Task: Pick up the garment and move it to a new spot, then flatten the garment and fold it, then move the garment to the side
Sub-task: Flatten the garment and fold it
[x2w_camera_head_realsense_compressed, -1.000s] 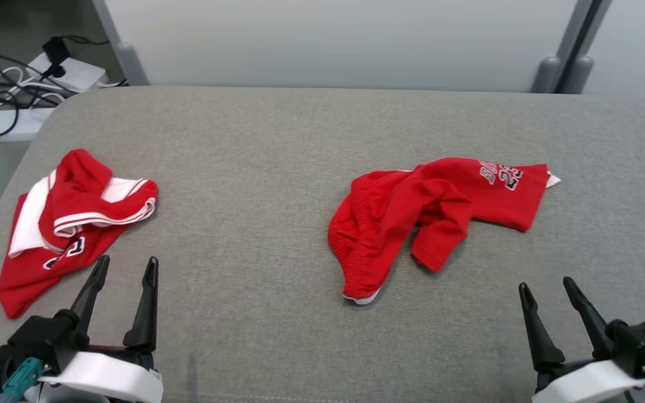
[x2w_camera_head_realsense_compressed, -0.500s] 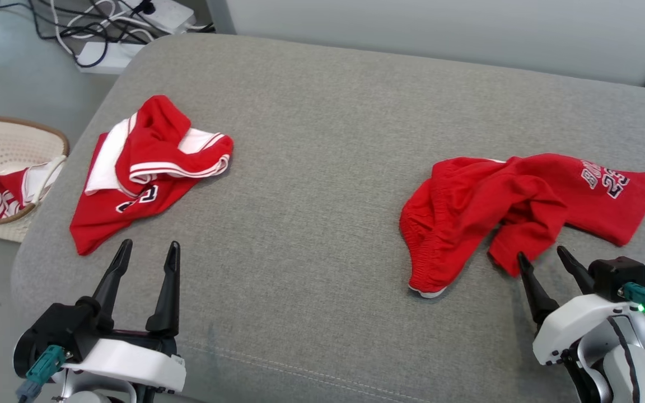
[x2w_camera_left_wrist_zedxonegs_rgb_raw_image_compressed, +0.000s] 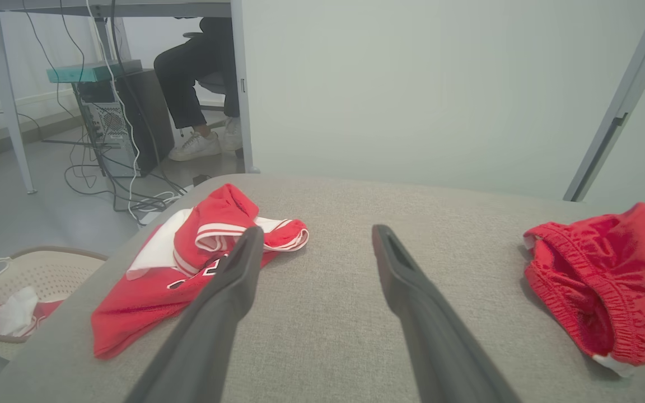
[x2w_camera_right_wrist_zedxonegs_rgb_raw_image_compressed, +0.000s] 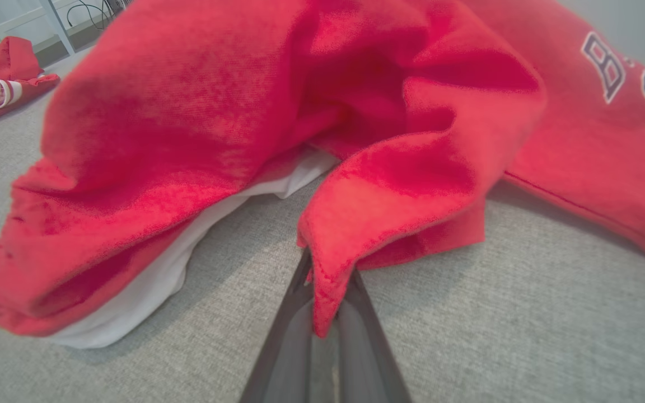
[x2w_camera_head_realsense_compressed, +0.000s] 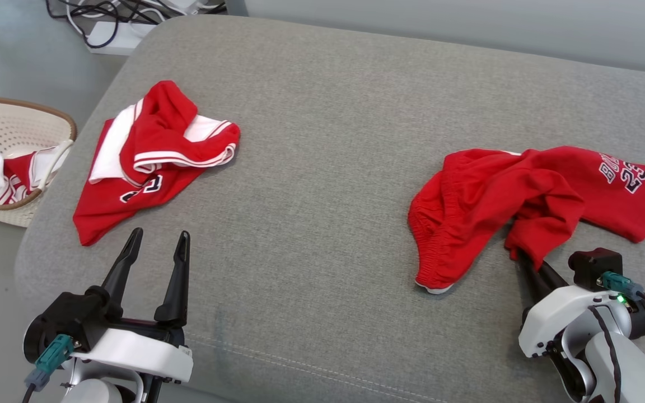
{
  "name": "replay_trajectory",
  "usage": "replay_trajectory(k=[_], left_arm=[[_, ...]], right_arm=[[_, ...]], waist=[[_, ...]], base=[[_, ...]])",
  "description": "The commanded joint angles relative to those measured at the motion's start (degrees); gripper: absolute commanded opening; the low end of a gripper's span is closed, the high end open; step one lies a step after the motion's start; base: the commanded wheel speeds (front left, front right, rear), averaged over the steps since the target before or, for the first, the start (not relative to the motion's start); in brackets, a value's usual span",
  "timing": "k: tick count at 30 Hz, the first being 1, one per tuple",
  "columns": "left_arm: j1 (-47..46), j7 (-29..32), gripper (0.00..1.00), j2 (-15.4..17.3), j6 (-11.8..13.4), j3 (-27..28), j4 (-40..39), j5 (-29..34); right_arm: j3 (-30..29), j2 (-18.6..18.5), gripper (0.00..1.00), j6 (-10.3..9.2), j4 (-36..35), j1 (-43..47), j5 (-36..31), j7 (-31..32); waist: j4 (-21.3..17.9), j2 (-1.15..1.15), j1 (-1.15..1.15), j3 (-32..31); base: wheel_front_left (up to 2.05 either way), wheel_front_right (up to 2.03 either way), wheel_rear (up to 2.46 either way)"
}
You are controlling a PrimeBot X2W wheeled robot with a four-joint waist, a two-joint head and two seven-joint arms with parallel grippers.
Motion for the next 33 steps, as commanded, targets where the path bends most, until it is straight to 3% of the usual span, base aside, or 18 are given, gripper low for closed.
replay_trajectory(k=[1, 6, 8, 9, 14, 18, 23, 33], left_arm=[[-2.96, -0.61, 1.0, 1.34, -0.45, 2.37, -0.82, 0.61], [-2.85, -0.69, 1.0, 1.25, -0.66, 2.76, -0.45, 0.93], [-2.68, -0.72, 1.0, 1.25, -0.74, 2.93, -0.4, 1.01], [-2.46, -0.74, 1.0, 1.25, -0.74, 3.16, -0.36, 1.06], [-2.32, -0.77, 1.0, 0.99, -0.88, 3.59, -0.32, 1.24], [-2.32, -0.79, 1.0, 0.84, -1.02, 3.88, -0.33, 1.42], [-3.07, -0.8, 1.0, 0.63, -1.51, 3.78, -0.35, 1.74], [-5.73, -0.82, 1.0, -0.09, -2.26, 3.4, -0.05, 2.55]], right_arm=[[2.13, -0.99, 0.0, 0.24, -1.63, -0.9, 0.99, -0.62], [7.03, -5.35, 0.0, 0.24, -10.79, 0.58, 5.3, 3.03], [7.98, -7.91, 0.0, 0.24, -16.88, 1.75, 7.7, 5.65], [7.96, -10.53, 0.0, 0.24, -23.74, 3.05, 10.25, 8.65], [4.02, -14.42, 0.0, 0.24, -38.97, 7.14, 17.69, 16.46], [-2.69, -15.78, 0.0, 0.24, -45.29, 8.04, 22.39, 19.55], [-8.59, -19.01, 0.0, 0.24, -40.65, 5.34, 24.58, 22.87], [-5.3, -21.63, 0.0, 0.24, -21.37, -5.76, 26.63, 21.35]], waist=[[-0.87, 0.0, 0.0, -0.04], [-3.37, 0.0, 0.0, -0.41], [-4.47, 0.0, 0.0, -0.6], [-5.64, 0.0, 0.0, -0.77], [-7.82, 0.0, 0.0, -1.36], [-8.98, 0.0, 0.0, -1.47], [-9.21, 0.0, 0.0, -0.4], [-7.3, 0.0, 0.0, 4.35]], base=[[0.0, 0.0, 0.0], [0.0, 0.0, 0.0], [0.0, 0.0, 0.0], [0.0, 0.0, 0.0], [0.0, 0.0, 0.0], [0.0, 0.0, 0.0], [0.0, 0.0, 0.0], [0.0, 0.0, 0.0]])
